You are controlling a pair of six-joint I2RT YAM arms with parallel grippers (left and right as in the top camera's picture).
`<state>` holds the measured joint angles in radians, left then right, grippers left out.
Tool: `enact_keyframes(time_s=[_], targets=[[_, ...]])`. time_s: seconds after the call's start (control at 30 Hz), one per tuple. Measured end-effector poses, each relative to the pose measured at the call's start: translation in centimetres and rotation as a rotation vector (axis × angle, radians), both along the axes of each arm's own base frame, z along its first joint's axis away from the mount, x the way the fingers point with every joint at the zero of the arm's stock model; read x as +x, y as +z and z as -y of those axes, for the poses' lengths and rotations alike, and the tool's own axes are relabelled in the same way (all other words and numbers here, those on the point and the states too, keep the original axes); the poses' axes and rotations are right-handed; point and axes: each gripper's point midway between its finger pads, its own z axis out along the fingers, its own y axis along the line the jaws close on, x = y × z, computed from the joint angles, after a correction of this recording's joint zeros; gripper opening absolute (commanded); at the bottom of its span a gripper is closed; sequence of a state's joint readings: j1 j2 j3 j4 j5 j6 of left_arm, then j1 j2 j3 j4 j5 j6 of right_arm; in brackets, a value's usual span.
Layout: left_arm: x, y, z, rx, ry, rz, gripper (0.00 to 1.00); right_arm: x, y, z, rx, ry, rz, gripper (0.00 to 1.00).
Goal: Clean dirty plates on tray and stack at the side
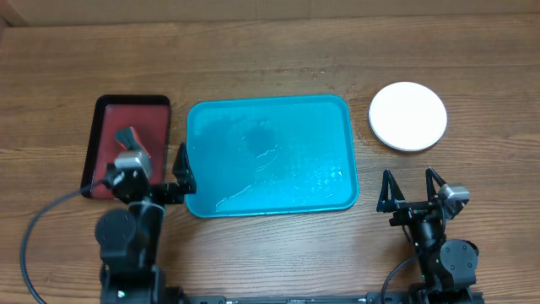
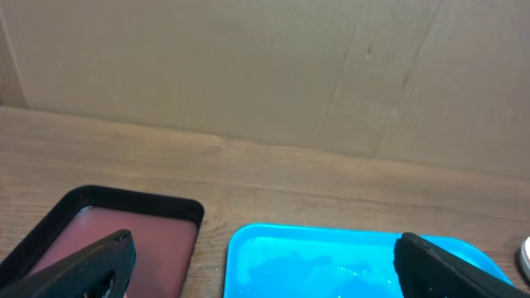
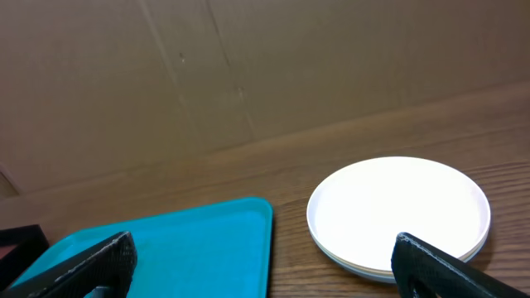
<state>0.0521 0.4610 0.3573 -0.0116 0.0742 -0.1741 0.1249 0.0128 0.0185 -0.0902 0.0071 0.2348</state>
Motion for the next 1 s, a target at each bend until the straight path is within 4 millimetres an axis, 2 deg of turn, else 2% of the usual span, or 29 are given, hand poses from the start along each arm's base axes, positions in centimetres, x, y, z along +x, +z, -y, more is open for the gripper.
enact_keyframes(time_s=[0.23,0.5,0.63,0.73,0.87,0.97,1.0], targets=[[-1.4,-2.8,-0.5,0.030,0.033,0.104,1.00,0.0,0.0,0.0,0.000,0.000,0.001,1.00],[-2.5,-4.1,-0.7,0.036,0.048,0.187,1.00,0.0,0.0,0.0,0.000,0.000,0.000,1.00],[-3.0,-3.6,-0.7,0.041,0.049,0.216,1.00,0.0,0.0,0.0,0.001,0.000,0.000,1.00],[-3.1,-4.1,-0.7,0.060,0.048,0.197,1.00,0.0,0.0,0.0,0.000,0.000,0.000,1.00],[-3.0,-6.0,-0.6,0.095,0.039,0.120,1.00,0.0,0.0,0.0,0.000,0.000,0.001,1.00],[-3.1,-8.1,-0.5,0.140,0.027,0.034,1.00,0.0,0.0,0.0,0.000,0.000,0.000,1.00],[-3.1,-8.1,-0.5,0.155,0.025,0.035,1.00,0.0,0.0,0.0,0.001,0.000,0.001,1.00]])
